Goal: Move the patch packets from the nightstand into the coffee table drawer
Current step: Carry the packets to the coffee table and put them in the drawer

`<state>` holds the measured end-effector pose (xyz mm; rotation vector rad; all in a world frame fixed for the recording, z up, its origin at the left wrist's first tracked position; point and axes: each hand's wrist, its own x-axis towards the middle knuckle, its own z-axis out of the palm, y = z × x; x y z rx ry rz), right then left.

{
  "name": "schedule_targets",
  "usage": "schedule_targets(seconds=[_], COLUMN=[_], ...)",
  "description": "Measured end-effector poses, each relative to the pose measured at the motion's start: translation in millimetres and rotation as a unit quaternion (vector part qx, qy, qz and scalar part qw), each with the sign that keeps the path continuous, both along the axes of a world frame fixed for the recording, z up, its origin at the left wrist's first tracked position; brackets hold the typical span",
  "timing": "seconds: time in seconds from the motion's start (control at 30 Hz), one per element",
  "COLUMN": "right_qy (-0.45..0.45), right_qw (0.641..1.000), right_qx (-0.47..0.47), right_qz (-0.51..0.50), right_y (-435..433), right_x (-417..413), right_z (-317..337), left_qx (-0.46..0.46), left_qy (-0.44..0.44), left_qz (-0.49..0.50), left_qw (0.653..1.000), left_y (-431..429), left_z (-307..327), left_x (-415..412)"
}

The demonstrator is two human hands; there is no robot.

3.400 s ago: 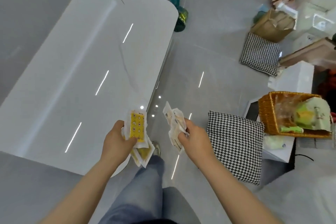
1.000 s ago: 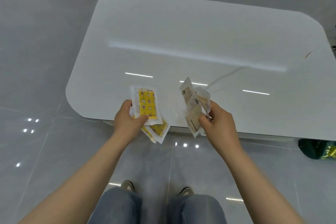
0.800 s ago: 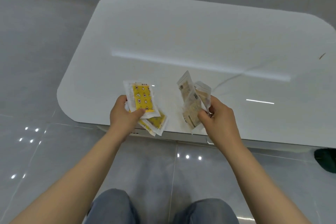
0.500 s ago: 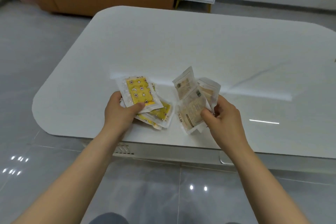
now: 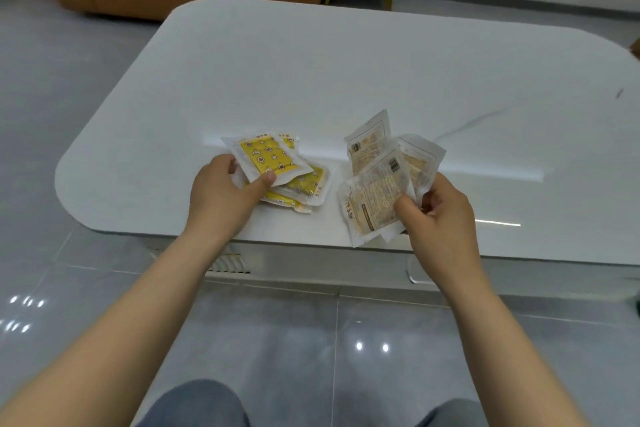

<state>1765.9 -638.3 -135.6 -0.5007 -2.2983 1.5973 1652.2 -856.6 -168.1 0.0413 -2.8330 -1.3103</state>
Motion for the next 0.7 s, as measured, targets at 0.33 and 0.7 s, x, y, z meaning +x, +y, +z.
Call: schedule_targets(seconds=[0.33,0.7], right_qy=[0.015,-0.046], right_qw=[1.000,0.994], right_qx=[0.007,0.086], right_qz=[-0.002,-0.046], right_y=[9.3,61.7], right_x=[82.8,181.8], right_z=[19.7,3.6], left_qx=[-0.011,-0.105], left_qy=[0.050,0.016], left_qz=[-0.074,-0.231], left_qw=[0.996,0.967], left_y=[0.5,66.4], left_z=[20.1,-8.1], left_x=[89.6,151.1])
